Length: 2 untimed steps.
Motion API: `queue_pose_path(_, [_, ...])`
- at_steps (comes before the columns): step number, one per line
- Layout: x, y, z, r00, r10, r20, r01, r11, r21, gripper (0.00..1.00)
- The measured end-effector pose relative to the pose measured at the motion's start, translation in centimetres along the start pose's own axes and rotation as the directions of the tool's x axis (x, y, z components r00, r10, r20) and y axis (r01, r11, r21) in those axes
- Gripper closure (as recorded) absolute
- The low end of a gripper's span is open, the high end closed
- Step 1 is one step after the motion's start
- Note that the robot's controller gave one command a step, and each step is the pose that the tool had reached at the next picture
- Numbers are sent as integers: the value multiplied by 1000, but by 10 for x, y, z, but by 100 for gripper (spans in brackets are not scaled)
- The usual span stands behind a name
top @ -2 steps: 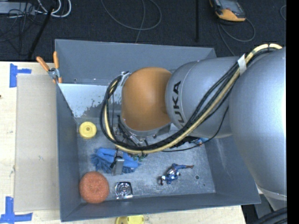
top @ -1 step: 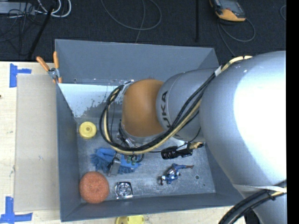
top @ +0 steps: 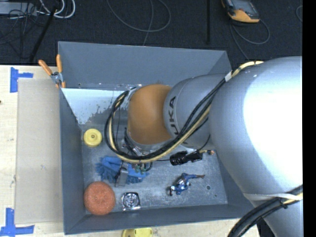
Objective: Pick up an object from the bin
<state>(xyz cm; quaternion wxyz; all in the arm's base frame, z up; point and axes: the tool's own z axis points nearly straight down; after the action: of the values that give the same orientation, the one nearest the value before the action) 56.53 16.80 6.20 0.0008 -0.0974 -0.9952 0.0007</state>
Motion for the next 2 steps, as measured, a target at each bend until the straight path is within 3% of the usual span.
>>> queue_pose_path(1, [5, -1, -11, 997, 79, -1, -79, 997, 0, 0])
queue_pose_path(2, [0, 1, -1, 1000, 1, 0, -1, 1000, -1, 100])
